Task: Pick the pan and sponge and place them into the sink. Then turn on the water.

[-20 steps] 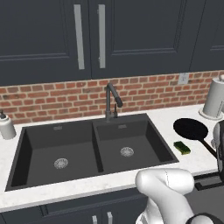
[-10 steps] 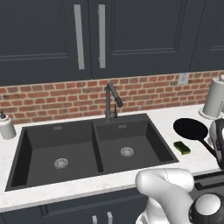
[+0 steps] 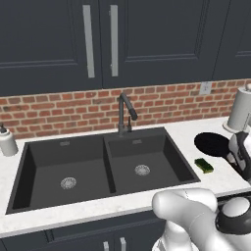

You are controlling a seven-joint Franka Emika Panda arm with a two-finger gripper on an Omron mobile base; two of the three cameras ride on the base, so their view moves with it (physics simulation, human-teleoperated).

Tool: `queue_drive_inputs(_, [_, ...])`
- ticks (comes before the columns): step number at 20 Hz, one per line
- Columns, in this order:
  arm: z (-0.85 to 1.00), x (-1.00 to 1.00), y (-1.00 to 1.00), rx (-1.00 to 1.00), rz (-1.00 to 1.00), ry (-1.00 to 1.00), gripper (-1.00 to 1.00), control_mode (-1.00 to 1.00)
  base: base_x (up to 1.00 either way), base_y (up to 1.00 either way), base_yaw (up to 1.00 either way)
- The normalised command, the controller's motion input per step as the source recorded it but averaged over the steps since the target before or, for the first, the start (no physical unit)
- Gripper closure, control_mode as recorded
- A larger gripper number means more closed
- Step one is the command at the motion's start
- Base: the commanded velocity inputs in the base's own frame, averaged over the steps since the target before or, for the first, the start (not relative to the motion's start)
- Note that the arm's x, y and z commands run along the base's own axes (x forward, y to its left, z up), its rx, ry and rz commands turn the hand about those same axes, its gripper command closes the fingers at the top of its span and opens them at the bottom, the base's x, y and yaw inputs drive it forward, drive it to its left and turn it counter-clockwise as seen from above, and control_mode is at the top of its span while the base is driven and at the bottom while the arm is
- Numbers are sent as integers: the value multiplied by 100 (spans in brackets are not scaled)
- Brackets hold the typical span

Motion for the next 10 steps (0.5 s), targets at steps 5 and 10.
queue_drive_inputs(5, [-25, 37, 0, 0, 10, 0, -100, -100, 0, 0, 0])
queue_drive_inputs(10, [-19, 32, -6, 0, 10, 0, -100, -100, 0, 0, 0])
